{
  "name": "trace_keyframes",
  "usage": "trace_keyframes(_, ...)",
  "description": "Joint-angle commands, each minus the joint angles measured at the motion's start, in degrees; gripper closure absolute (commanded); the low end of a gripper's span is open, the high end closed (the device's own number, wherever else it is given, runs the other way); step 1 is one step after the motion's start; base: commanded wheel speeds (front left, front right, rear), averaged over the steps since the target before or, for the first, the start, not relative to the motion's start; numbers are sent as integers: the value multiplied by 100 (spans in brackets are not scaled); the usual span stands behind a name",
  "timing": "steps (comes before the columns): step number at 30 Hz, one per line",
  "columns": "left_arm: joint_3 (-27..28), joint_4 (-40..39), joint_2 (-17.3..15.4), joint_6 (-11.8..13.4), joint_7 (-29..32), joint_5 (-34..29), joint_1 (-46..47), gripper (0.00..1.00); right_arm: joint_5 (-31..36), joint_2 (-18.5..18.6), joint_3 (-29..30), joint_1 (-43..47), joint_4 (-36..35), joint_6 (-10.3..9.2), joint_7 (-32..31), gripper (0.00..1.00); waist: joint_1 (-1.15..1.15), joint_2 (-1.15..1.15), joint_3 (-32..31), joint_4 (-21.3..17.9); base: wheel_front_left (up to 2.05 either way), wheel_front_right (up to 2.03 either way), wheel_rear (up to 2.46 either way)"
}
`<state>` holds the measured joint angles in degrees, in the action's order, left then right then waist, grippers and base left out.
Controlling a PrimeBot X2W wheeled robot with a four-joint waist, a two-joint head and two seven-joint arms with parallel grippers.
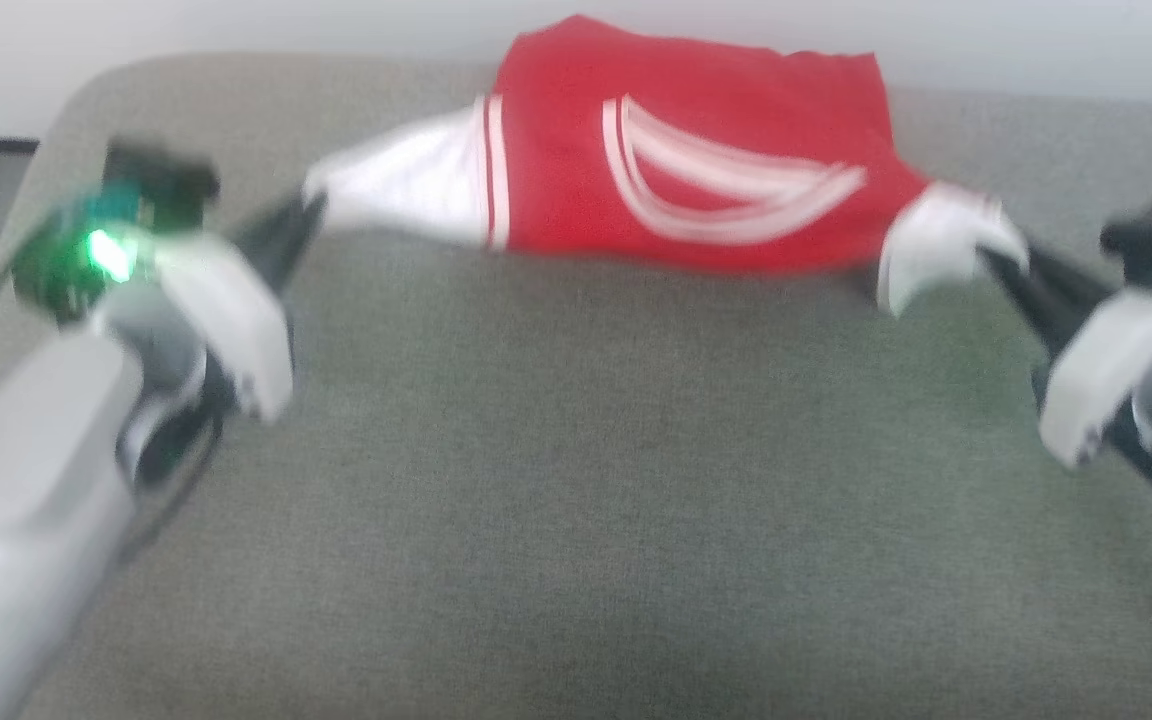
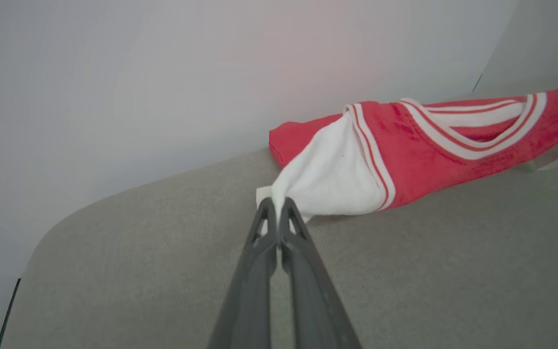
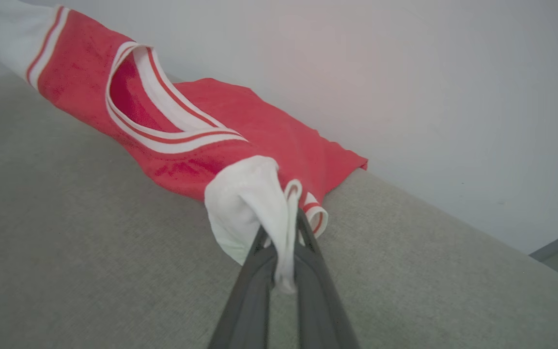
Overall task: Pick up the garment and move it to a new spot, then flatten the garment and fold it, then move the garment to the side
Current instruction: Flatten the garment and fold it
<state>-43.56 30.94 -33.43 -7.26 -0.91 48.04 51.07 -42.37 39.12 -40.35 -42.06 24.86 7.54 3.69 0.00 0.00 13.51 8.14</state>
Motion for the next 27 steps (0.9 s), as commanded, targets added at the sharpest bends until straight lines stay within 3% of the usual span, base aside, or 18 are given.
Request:
trace_keyframes(1,27,-171,-72,67,49,122,-252,100,-121,94,-54,188,-128,-10,-39,100,0,0,-197,-49,0,0,0)
trace_keyframes(7,54,-1820,-917,764,519,672,-1918,100,-742,824,-346,1105,-940,-10,-431,100,0,0,-403,-68,0,0,0)
trace_keyframes(14,-85,-3540,-1791,1821,876,983,-3566,100,-1374,1548,-670,2110,-1883,-10,-1029,100,0,0,-442,-63,0,0,0)
trace_keyframes(19,-185,-3926,-1942,2325,1019,1208,-4217,100,-1723,1877,-786,2561,-2136,-10,-1310,100,0,0,-408,-35,0,0,0)
trace_keyframes(27,-353,-3882,-1761,2494,1102,1437,-4602,100,-1972,2041,-889,2961,-2184,-10,-1629,100,0,0,-336,1,0,0,0)
